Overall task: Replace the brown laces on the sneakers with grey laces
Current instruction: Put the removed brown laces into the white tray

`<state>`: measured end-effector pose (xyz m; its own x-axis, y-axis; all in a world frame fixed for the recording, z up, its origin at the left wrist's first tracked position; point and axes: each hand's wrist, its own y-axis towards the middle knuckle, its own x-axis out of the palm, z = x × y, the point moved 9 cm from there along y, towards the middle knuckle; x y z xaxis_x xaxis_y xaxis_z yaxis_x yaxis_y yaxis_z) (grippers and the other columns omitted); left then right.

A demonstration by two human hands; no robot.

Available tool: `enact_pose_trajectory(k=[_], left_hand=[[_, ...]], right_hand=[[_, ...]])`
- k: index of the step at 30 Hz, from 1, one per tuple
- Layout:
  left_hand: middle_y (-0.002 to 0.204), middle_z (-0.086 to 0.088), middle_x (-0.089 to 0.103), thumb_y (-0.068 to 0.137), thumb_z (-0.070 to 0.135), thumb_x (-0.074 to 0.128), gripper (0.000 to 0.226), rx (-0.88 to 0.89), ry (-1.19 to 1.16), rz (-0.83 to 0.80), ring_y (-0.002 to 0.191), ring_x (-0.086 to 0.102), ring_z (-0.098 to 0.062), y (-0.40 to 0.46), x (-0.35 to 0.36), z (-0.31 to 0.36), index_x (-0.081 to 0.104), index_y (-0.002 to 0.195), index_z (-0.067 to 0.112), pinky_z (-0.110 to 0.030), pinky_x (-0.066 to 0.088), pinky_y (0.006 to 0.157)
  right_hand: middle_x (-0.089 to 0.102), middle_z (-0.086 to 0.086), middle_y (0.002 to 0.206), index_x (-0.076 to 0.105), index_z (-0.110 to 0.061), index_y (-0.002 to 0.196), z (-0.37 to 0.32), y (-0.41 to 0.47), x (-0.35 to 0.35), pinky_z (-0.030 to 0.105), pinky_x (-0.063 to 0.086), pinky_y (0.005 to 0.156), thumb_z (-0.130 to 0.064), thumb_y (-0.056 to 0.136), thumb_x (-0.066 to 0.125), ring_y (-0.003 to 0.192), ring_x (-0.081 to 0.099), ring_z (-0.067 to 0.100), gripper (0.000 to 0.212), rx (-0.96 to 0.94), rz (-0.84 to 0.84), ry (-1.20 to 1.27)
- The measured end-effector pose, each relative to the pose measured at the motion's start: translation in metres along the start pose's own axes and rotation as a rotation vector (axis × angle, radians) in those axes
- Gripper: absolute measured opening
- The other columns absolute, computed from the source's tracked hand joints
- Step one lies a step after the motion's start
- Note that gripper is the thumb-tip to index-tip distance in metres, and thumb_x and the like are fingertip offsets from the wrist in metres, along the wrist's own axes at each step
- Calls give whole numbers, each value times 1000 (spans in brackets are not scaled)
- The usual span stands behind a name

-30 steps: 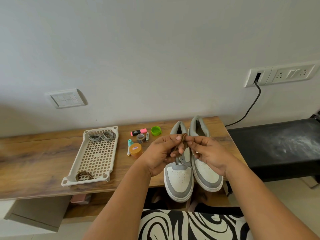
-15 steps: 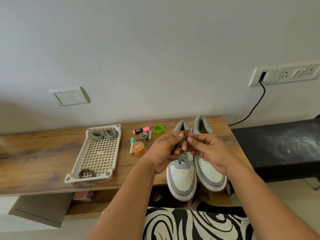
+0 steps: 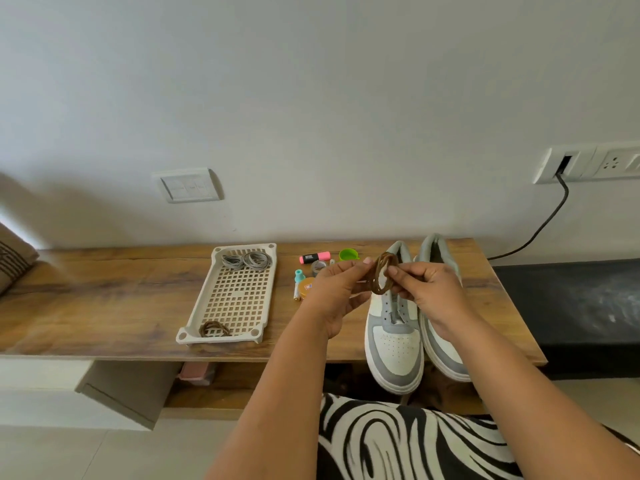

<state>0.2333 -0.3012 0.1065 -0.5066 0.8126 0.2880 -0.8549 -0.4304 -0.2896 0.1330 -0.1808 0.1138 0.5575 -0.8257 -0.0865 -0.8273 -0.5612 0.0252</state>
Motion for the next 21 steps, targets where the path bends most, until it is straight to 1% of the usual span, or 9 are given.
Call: enact_pose_trajectory(k=[2, 4, 7, 8, 10, 13, 16, 18, 21], left_hand=[[97, -6, 74, 89, 30, 71, 27, 34, 134, 33, 92, 68, -15, -5, -14, 9, 69, 106, 9, -24, 50, 72], [101, -9, 74, 86, 29, 75, 34, 66, 249, 83, 95, 69, -16, -10, -34, 19, 68, 111, 8, -26, 49, 76], [86, -4, 72, 85, 20, 77, 22, 80, 436, 152, 75, 66, -11, -13, -73, 32, 69, 103, 10, -19, 48, 63], [81, -1, 70, 85, 18, 76, 14, 72, 501, 164, 69, 64, -9, -14, -89, 35, 69, 96, 14, -18, 48, 59], [77, -1, 68, 86, 20, 76, 9, 50, 592, 207, 65, 63, -9, -14, -125, 40, 67, 87, 19, -21, 49, 60], [89, -3, 72, 84, 37, 76, 25, -4, 723, 306, 71, 66, -12, -17, -187, 45, 67, 94, 16, -25, 50, 62], [91, -1, 70, 86, 43, 71, 29, -46, 867, 436, 81, 67, -15, -25, -253, 50, 67, 97, 16, -29, 55, 63], [90, 3, 68, 90, 42, 67, 24, -70, 936, 535, 79, 64, -15, -32, -292, 50, 66, 98, 19, -32, 55, 66], [101, 5, 66, 90, 41, 63, 23, -127, 977, 655, 87, 65, -18, -38, -340, 35, 62, 104, 22, -38, 57, 79]], right_hand=[[74, 0, 71, 76, -24, 84, -6, 4, 14, 24, 54, 71, -19, 86, 72, 66, 67, 6, 6, -11, -26, -58], [74, -3, 73, 75, -24, 87, -13, 9, 37, 18, 52, 66, -19, 87, 71, 67, 68, 4, 6, -29, -84, -121], [73, 0, 73, 75, -19, 87, -19, 20, 83, 15, 54, 64, -16, 88, 71, 67, 69, 7, 6, -61, -195, -244], [73, 0, 71, 75, -19, 85, -19, 25, 104, 17, 55, 64, -16, 89, 71, 65, 68, 8, 7, -76, -242, -298], [72, 1, 70, 76, -18, 80, -17, 36, 144, 30, 56, 68, -21, 88, 72, 69, 69, 16, 10, -110, -317, -437], [69, 1, 68, 73, -15, 71, -12, 50, 204, 30, 47, 65, -26, 88, 72, 70, 64, 20, 20, -178, -430, -646], [68, -1, 80, 74, -14, 86, 4, 59, 264, 27, 42, 64, -30, 89, 69, 76, 61, 15, 17, -213, -599, -807], [65, -1, 85, 73, -14, 94, 17, 62, 295, 26, 40, 64, -31, 90, 68, 80, 58, 14, 18, -242, -693, -910], [67, 4, 91, 72, -10, 97, 39, 68, 335, 23, 34, 59, -27, 92, 67, 81, 55, 15, 19, -292, -810, -1024]])
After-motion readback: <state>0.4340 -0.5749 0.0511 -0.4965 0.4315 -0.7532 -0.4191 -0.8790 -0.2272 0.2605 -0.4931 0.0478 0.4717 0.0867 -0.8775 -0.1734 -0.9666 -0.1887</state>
